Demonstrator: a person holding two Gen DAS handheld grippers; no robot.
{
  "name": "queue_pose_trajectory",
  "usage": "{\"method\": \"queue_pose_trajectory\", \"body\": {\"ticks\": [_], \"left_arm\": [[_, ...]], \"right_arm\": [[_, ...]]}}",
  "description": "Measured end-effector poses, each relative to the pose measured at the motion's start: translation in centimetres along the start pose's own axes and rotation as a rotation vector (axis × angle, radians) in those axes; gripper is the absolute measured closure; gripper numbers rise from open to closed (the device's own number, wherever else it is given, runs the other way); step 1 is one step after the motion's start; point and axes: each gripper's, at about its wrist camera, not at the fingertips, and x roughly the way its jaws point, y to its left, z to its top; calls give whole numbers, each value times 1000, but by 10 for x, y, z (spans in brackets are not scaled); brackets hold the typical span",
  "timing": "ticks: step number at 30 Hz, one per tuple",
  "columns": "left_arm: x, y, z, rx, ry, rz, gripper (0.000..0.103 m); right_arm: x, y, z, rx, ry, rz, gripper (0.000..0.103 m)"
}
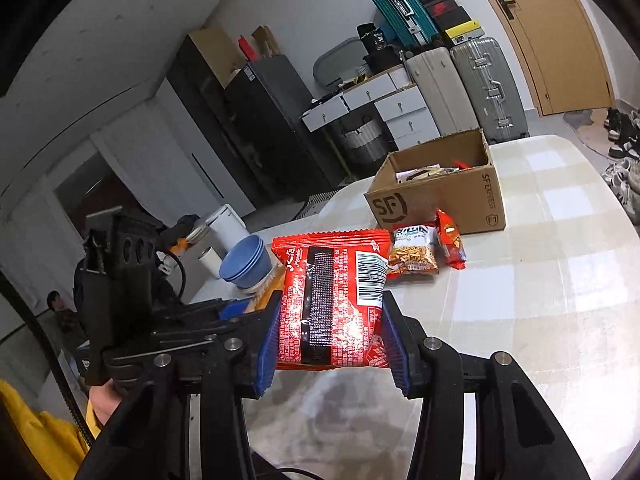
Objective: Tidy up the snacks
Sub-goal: 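Carry the bread loaf and red wafer pack over the box with both grippers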
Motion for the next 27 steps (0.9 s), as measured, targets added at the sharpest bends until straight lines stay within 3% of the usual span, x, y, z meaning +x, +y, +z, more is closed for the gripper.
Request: {"method": "queue_pose_trajectory", "body": {"ticks": [17, 27], "left_arm": [[25, 14, -4, -28, 33, 2, 69], [40, 29, 30, -34, 17, 23, 69]], "right_arm": [[25, -17, 1, 25, 32, -5, 57], [36, -27, 34, -20, 3, -20, 57]]}}
